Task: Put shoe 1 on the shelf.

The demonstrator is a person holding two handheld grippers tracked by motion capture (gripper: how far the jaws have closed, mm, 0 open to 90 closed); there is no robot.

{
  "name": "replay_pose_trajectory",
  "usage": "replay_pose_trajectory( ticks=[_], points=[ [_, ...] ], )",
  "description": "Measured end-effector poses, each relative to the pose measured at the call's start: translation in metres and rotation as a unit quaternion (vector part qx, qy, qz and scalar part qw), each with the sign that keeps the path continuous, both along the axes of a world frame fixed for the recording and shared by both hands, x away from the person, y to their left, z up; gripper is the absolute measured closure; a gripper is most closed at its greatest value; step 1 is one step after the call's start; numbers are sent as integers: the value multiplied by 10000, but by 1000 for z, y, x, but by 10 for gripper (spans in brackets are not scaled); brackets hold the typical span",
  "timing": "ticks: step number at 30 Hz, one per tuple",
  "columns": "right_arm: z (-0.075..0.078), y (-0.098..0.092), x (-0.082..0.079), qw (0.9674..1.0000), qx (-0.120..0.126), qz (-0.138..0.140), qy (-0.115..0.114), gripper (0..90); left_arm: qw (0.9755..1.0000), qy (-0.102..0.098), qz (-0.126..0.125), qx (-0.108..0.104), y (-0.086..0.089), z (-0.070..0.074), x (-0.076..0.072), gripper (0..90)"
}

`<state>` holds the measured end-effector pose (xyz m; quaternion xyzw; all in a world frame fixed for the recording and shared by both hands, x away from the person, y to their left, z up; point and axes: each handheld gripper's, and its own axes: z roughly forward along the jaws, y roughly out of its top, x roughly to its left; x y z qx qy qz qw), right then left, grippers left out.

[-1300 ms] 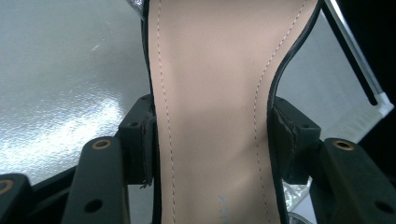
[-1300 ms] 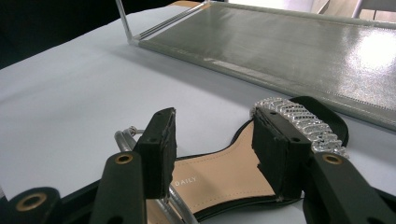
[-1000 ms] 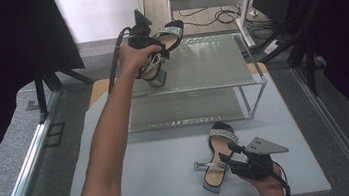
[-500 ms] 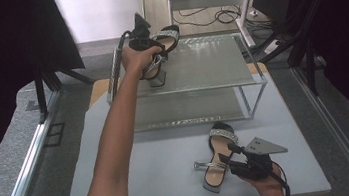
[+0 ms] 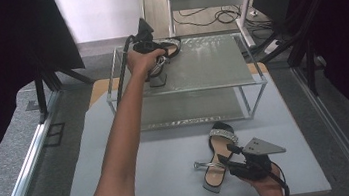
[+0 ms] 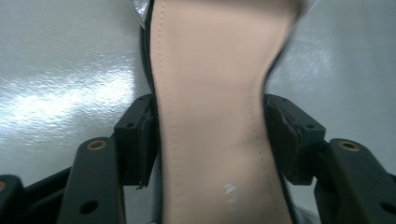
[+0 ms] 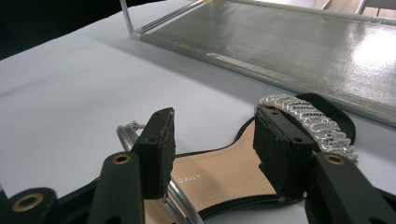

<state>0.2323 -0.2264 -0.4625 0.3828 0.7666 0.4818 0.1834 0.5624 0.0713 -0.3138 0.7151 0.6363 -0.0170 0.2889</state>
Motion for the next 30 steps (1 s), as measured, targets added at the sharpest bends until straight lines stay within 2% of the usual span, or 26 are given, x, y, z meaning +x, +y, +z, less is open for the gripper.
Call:
replay_pose_trajectory(
  ticks=[6, 8, 12, 16, 17, 22, 25, 29, 30],
  points=[
    [0, 2, -1, 10000, -9, 10, 10, 485, 9999, -26, -75, -91, -2, 3, -3, 323],
    [0, 2, -1, 10000, -22, 16, -8, 485, 9997, -88, -61, -217, 0, 3, -5, 308],
    [1, 1, -2, 10000, -15, -3, -10, 485, 9995, -159, -80, -272, 0, 2, -6, 286],
    [1, 1, -2, 10000, -4, -21, -21, 485, 9989, -108, -130, -427, 1, 0, -5, 213],
    [1, 0, -2, 10000, -2, -19, -24, 485, 9986, -96, -126, -509, 2, 0, -5, 188],
    [1, 0, -2, 10000, -10, -18, -23, 485, 9986, -107, -1, -520, 6, 3, -3, 145],
    [1, 1, -2, 10000, -11, -22, -28, 485, 9987, -243, 104, -430, 9, 6, -4, 144],
    [1, 1, -2, 10000, -15, -24, -33, 485, 9976, -521, 165, -432, 19, 14, -9, 147],
    [1, 1, -2, 10000, -15, -24, -33, 485, 9976, -521, 165, -432, 19, 14, -9, 149]
  ],
)
